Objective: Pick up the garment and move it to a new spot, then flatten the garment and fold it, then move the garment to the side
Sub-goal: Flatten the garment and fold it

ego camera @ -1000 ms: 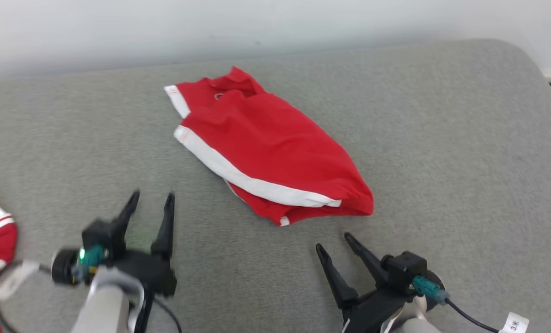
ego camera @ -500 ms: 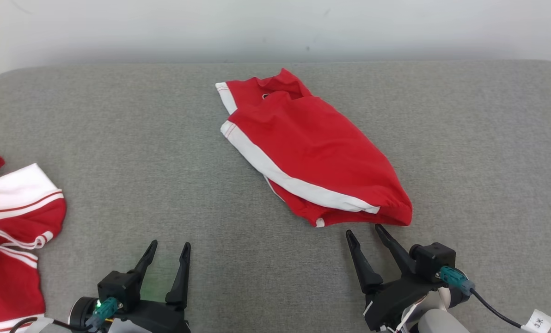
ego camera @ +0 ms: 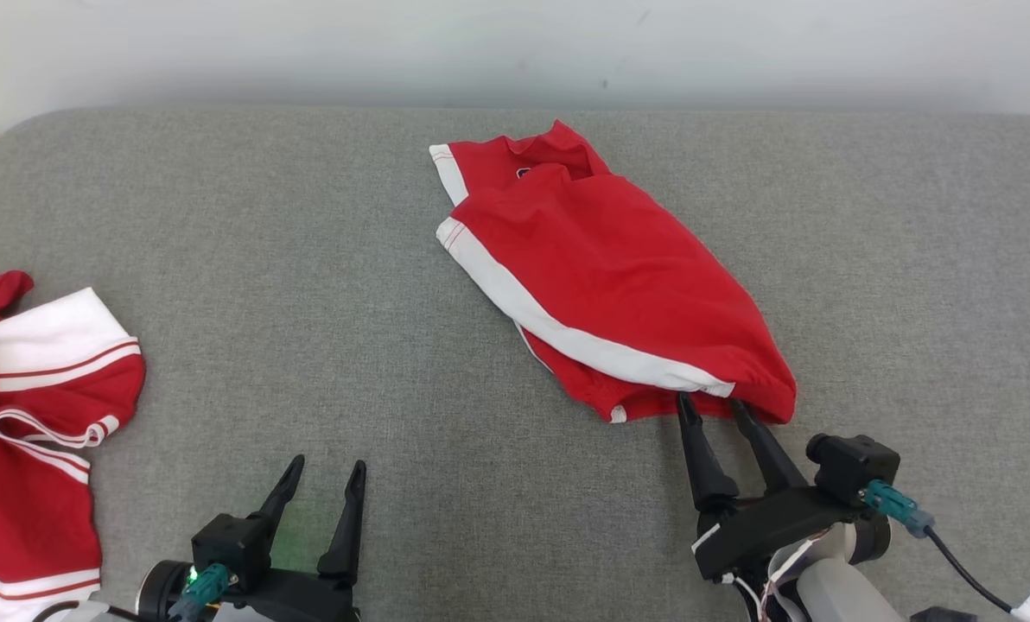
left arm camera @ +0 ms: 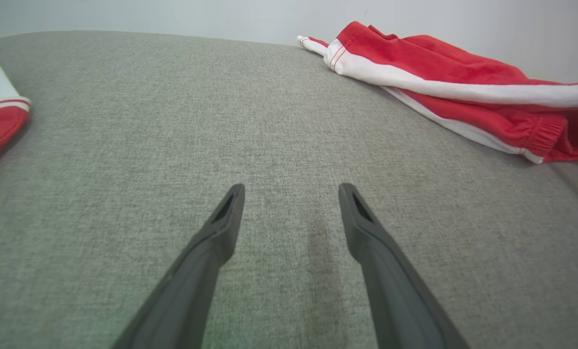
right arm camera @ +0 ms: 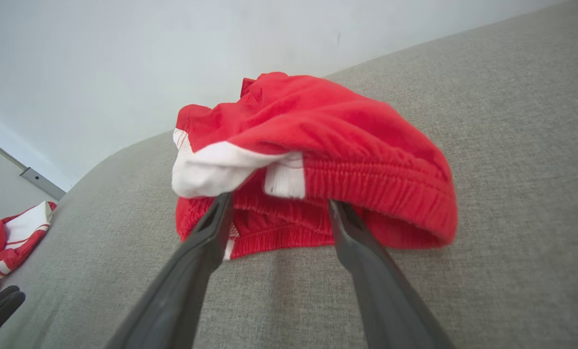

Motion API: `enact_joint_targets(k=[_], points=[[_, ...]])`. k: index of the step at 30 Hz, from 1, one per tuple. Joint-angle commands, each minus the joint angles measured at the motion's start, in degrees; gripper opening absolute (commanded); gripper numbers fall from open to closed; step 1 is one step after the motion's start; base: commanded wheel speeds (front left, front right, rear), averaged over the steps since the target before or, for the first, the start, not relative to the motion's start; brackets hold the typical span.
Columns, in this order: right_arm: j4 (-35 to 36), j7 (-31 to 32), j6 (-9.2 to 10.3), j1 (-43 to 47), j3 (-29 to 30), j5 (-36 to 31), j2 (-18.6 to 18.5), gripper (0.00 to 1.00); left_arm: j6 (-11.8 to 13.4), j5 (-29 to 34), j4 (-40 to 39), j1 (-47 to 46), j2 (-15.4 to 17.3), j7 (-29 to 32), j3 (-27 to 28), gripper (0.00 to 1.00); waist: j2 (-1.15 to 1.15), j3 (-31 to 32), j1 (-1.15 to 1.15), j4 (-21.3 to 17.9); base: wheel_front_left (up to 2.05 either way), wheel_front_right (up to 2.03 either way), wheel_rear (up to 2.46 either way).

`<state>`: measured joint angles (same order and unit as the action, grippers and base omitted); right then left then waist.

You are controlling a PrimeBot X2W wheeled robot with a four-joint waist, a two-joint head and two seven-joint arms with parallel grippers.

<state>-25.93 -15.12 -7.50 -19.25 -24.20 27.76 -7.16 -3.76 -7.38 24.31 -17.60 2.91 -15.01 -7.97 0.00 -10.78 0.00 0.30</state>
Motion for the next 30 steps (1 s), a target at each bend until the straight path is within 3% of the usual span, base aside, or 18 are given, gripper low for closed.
enact_joint_targets(k=[1,18,30], points=[[0.7,0.0,0.02,0.5,0.0,2.1,0.1,1.0,0.0,0.2,0.3,0.9,0.0,-0.3,0.1,1.0,0.0,-0.3,0.0,0.1,0.0,0.0,0.0],[9.6,0.0,0.02,0.4,-1.9,14.2,-1.3,1.0,-0.2,-0.2,1.5,0.6,0.0,-0.3,-0.8,1.0,0.0,-1.1,0.0,0.4,0.0,0.0,0.0],[7.4,0.0,0.02,-1.0,2.9,20.7,1.4,1.0,-0.5,-0.2,2.0,0.1,0.0,-0.3,-1.1,1.0,0.0,-1.9,0.0,1.6,0.0,0.0,0.0]])
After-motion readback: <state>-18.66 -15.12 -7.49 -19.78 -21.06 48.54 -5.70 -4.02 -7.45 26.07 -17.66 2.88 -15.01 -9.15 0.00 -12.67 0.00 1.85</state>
